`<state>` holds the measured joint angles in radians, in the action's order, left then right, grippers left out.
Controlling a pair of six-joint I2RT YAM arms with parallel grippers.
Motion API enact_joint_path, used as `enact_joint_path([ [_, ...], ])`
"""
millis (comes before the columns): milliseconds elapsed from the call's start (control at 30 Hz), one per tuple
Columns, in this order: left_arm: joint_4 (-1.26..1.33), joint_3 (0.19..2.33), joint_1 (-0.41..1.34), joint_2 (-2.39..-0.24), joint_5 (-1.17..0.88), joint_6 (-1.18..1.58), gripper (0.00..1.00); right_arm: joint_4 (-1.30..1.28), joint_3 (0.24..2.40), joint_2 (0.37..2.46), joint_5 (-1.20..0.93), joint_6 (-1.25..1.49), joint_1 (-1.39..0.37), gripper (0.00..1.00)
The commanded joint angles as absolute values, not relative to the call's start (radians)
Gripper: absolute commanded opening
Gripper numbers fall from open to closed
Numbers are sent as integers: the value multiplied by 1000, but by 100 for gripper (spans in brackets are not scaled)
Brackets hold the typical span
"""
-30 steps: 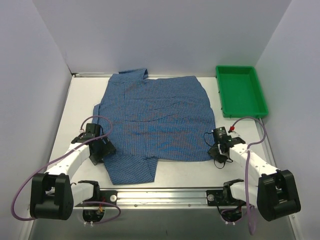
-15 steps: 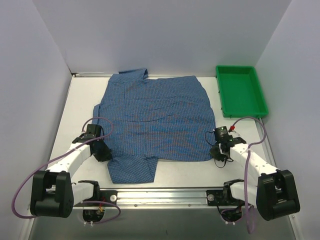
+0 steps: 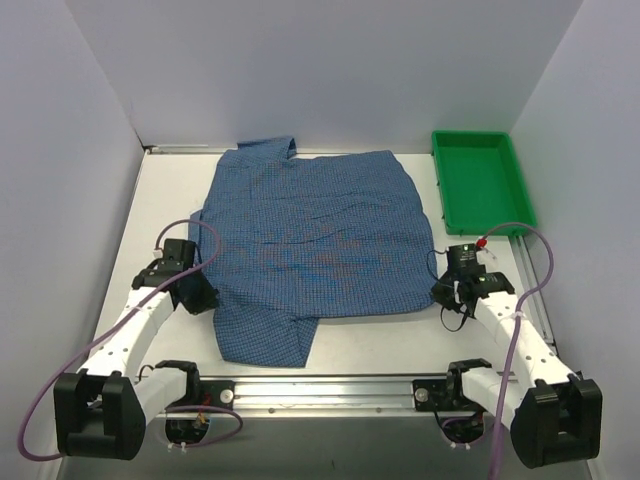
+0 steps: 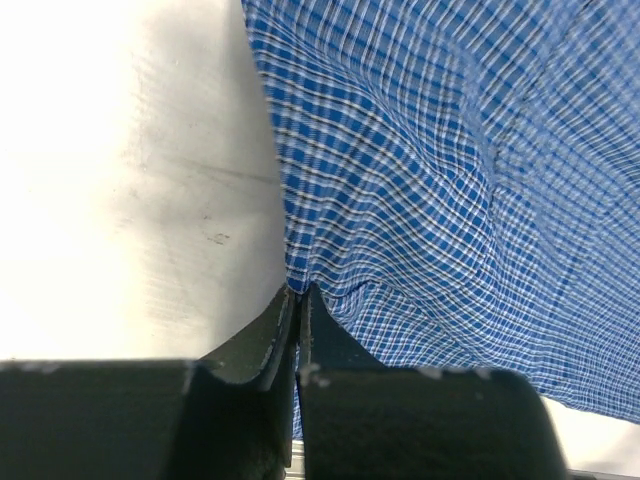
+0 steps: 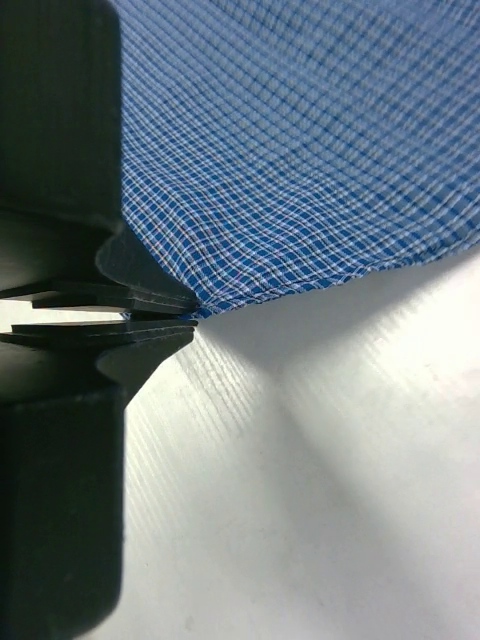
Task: Fold and stack the long sleeve shirts
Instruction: Fold the shirt
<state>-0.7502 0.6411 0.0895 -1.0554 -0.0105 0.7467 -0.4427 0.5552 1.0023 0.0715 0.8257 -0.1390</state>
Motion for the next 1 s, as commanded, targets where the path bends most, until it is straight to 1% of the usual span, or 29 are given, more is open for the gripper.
enact_joint_path([
  [0,-798,707,81,-1042,14,718,3,-517,633,980,72,779,-117,0],
  [100,-799,730,78,-1054,12,710,3,-528,686,992,58,756,-109,0],
  [300,-798,825,72,-1114,15,693,3,-531,820,1083,51,727,-101,0],
  [633,-776,997,40,-1218,0,680,4,-526,1115,1399,37,680,-95,0],
  [833,-710,1046,23,-1357,-24,689,4,-523,1253,1571,29,667,-92,0],
  [967,-669,1084,15,-1457,-28,689,4,-518,1295,1660,44,672,-92,0],
])
